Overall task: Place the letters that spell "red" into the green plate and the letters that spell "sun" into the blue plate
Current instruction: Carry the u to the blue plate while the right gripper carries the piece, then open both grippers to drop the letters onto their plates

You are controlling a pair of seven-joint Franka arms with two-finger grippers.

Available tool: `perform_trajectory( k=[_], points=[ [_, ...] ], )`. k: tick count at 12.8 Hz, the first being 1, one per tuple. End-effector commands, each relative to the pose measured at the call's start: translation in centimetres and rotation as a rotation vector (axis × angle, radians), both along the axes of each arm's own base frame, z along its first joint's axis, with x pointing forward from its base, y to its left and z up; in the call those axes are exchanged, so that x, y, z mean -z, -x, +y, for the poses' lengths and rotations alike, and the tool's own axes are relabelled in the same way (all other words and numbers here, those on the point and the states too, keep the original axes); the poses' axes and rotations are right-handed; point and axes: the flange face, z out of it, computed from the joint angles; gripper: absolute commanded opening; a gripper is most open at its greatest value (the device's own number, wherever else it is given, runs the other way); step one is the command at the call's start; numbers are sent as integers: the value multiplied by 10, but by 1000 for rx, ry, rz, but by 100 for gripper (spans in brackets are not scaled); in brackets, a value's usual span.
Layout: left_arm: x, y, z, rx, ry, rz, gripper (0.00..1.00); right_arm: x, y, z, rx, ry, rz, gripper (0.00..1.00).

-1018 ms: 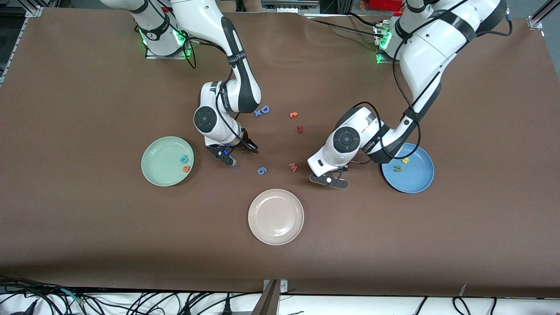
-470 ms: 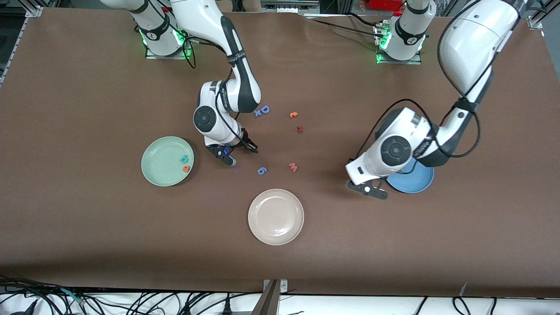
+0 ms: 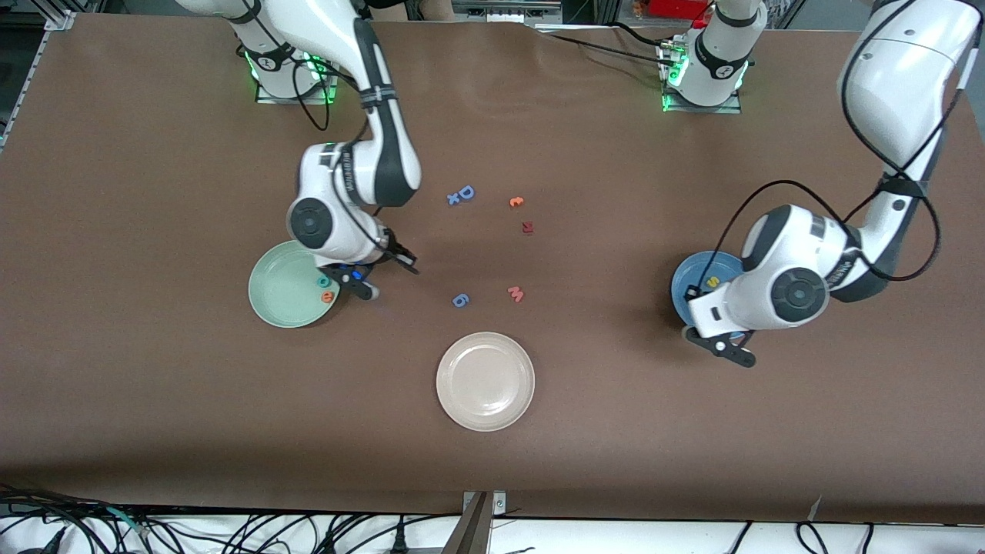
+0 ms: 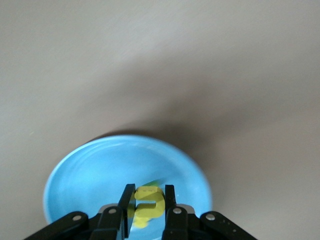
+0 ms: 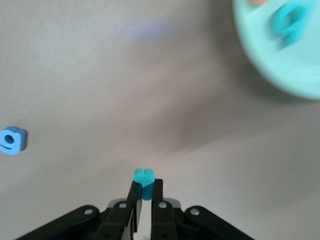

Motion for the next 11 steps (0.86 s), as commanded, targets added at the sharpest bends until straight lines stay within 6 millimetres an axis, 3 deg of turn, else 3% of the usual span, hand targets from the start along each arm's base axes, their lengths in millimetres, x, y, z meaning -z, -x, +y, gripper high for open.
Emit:
perform_trajectory(
  k=[1,4,6,9,10,11],
  points=[
    [11,10,27,51,-11,22,18,-25,-11,-58,-182,19,6,4],
    [31,16,45,82,-43,3,18,-28,-24,-110,-374,85,-13,4],
    [46,22,59,73,-31,-10,18,-23,-30,-129,-458,94,-34,4],
    [55,27,55,82,-14,-14,23,-6,-29,-157,-559,126,-102,4],
    [55,27,55,83,-14,-14,29,0,-28,-166,-582,141,-122,4],
    [54,27,56,82,-14,-16,57,5,-27,-173,-594,151,-129,4]
  ],
)
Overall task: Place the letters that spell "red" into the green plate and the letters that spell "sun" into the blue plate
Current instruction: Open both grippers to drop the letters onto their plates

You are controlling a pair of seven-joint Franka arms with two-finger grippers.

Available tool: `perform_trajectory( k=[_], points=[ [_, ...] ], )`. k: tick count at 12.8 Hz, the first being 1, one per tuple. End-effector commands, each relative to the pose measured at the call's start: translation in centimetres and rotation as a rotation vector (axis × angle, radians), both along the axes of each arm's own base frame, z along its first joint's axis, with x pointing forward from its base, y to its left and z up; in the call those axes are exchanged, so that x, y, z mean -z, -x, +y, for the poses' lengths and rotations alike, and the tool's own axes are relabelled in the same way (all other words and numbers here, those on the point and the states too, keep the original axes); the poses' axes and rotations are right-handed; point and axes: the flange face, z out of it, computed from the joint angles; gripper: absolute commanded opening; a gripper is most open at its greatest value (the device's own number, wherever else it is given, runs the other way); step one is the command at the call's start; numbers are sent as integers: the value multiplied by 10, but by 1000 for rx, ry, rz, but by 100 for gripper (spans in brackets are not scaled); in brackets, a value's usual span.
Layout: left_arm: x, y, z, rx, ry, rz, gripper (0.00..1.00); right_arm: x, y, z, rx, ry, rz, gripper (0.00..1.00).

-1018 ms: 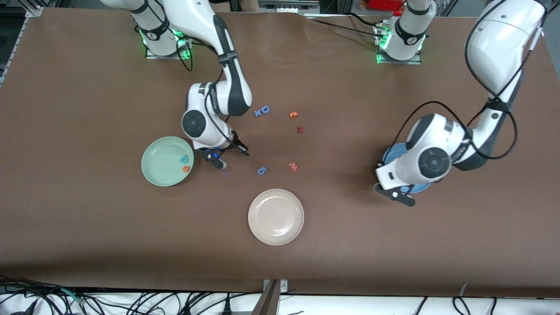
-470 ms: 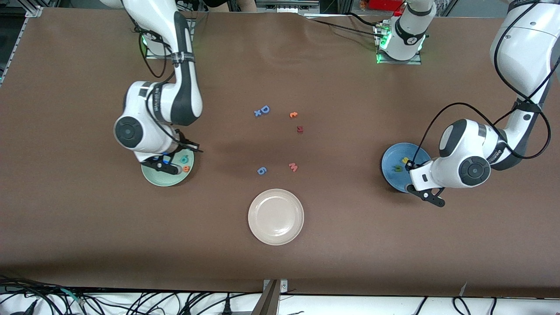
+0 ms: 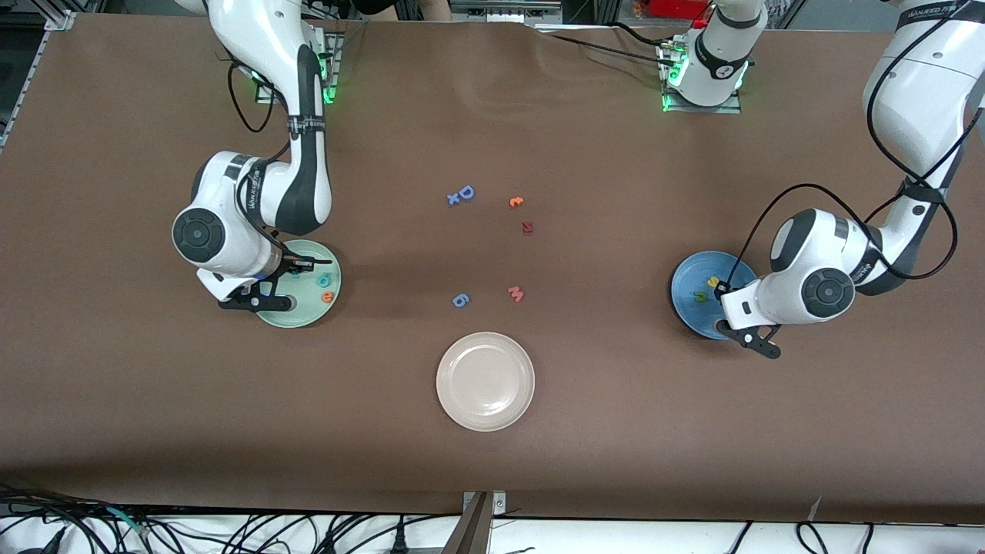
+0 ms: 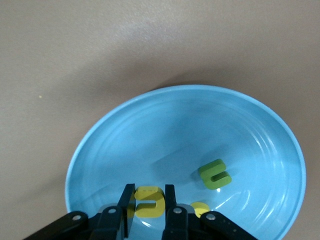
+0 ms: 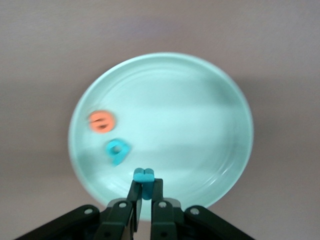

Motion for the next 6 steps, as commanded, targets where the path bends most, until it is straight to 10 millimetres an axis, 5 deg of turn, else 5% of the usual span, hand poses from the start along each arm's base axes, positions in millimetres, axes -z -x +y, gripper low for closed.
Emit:
perform_trajectory(
  k=[1,6],
  points=[
    [-3,0,-1,36,-12,-19,96,9,5,-17,-50,28,-17,4],
    [-21,-5,-4,27,-18,-21,100,26,2,-33,-9,-3,6,13]
  ],
)
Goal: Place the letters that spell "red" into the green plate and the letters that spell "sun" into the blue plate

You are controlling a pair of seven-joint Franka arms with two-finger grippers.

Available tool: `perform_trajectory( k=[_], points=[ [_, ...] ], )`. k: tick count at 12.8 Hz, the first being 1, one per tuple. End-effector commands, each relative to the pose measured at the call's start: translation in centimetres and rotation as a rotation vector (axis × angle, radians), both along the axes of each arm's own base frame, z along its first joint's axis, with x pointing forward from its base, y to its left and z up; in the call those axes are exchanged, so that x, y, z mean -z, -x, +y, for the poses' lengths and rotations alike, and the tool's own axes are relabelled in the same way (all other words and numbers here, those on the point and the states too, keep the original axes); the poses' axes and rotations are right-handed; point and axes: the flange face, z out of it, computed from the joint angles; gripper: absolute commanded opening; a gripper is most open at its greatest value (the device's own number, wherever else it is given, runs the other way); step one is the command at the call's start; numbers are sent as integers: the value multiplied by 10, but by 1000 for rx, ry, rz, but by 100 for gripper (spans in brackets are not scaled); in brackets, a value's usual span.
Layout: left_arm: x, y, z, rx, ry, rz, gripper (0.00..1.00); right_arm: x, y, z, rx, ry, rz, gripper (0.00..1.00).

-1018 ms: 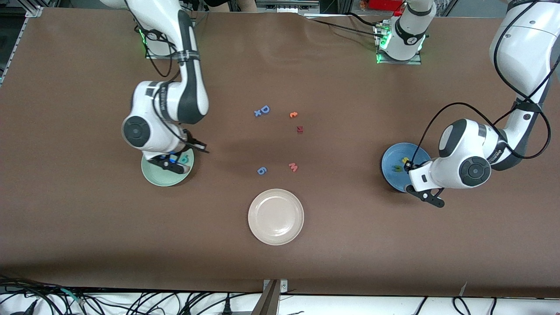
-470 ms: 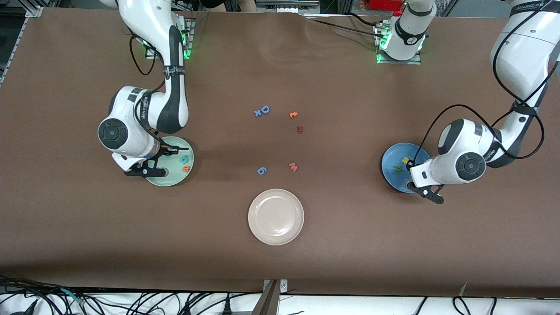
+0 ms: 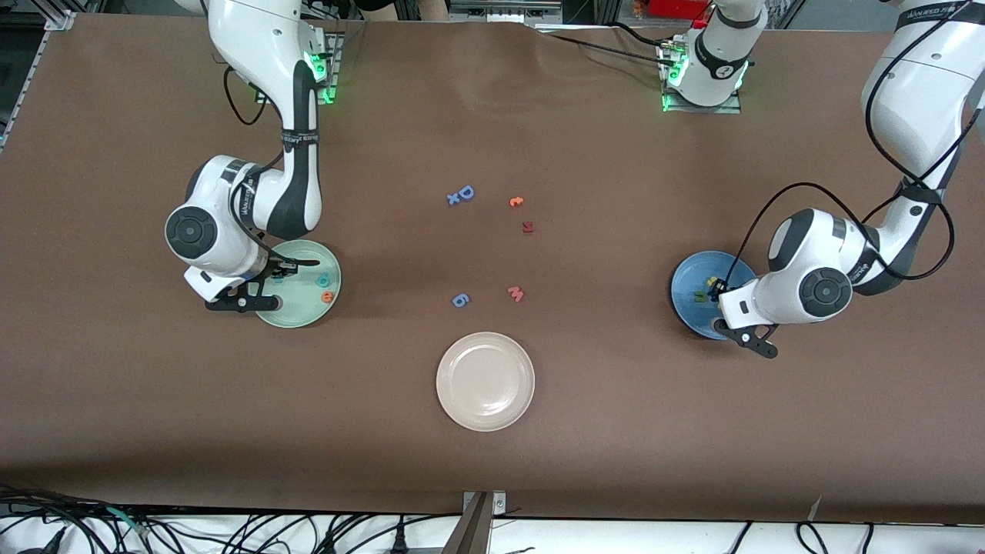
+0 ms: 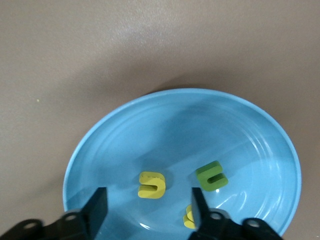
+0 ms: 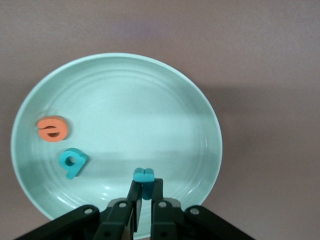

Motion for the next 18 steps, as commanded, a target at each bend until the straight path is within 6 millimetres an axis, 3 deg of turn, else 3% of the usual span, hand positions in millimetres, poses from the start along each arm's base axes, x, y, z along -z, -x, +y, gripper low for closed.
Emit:
perform_trajectory(
  k=[1,2,3,4,7,10,12,15,16,18],
  points=[
    [-35,-6,-11,30,-31,-7,100,7,-2,-4,-7,-22,6,33],
    [-54,-8,-18,34,-36,4,100,7,-1,-3,-5,-23,7,59],
    [-75,-11,-25,31,-36,14,100,4,-2,0,0,-28,6,73],
    [-100,-15,-29,10,-34,21,100,-2,-4,3,-4,-34,2,81],
    [-164,-21,-38,-38,0,52,100,-47,-22,0,23,-56,-3,99],
    [-240,-19,-53,-42,-18,50,100,-101,-43,-3,27,-63,-49,99],
    [-285,-11,-56,-43,-23,83,100,-152,-52,-4,22,-58,-91,99],
    [-329,0,-56,-91,-51,62,100,-245,-59,-8,21,-55,-138,99],
    [-343,5,-61,-93,-57,42,100,-265,-58,-7,27,-51,-152,99],
    [-361,11,-46,-172,-43,28,100,-280,-63,-6,30,-55,-198,99]
  ],
)
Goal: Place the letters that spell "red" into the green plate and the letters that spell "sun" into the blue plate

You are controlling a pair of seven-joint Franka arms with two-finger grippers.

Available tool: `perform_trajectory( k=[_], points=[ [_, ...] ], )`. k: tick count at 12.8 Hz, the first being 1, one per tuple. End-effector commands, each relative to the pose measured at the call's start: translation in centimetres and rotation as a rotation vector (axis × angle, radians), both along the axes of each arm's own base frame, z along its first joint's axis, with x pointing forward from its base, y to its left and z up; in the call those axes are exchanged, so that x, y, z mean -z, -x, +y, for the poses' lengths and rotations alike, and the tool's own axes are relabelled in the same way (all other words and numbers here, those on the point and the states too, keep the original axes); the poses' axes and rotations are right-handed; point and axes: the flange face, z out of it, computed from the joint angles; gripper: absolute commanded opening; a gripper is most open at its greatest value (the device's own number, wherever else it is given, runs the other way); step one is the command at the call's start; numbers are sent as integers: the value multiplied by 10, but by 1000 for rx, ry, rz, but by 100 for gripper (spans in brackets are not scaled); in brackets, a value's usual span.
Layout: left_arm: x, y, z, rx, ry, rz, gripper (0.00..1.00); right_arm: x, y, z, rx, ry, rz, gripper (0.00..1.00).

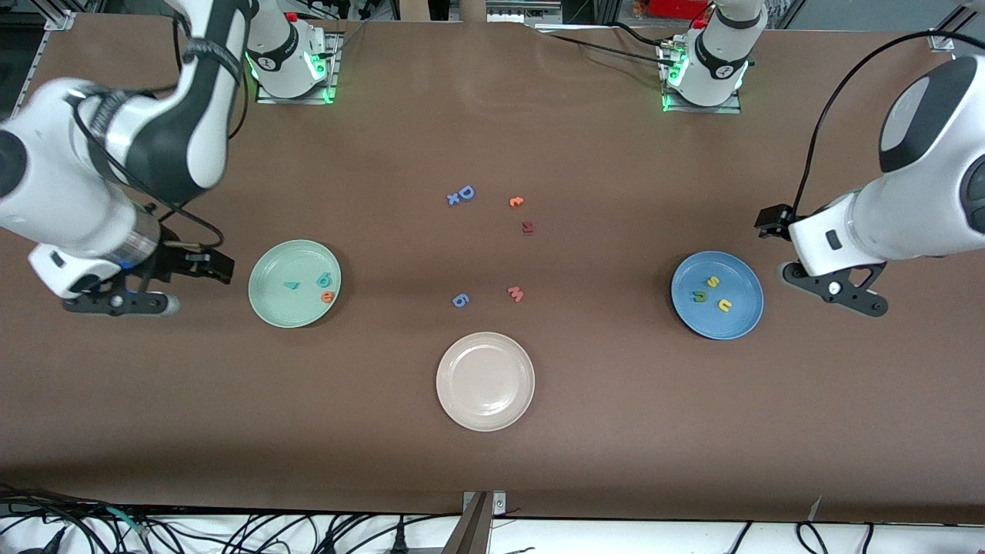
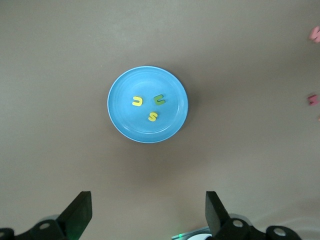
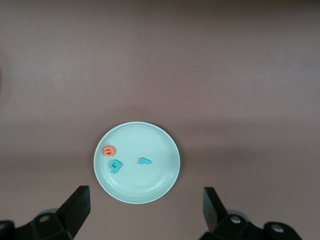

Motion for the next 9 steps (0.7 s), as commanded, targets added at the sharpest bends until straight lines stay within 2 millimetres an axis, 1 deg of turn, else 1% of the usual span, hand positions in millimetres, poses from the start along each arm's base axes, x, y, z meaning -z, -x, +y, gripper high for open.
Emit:
perform_trajectory(
  k=[1,2,3,4,5,6,7,8,9],
  points=[
    [-27,11,20,-118,7,-26,100,-16,-5,11,11,-15,-42,99],
    [-34,9,35,-173,47,-59,100,-17,-7,15,15,-54,-57,99],
    [-42,11,49,-216,74,-88,100,-18,-7,19,38,-76,-63,99],
    [-42,17,48,-224,66,-106,100,-19,-6,19,62,-77,-64,99],
    [-51,23,50,-236,46,-161,100,-26,-5,10,80,-71,-71,100],
    [-57,31,46,-235,35,-204,100,-30,-4,6,85,-71,-74,100],
    [-62,41,47,-238,23,-219,100,-30,-4,5,88,-73,-74,100],
    [-63,53,38,-223,17,-215,100,-27,-4,10,86,-72,-71,100],
    [-62,63,38,-224,10,-219,100,-24,-5,8,121,-78,-60,100]
  ],
)
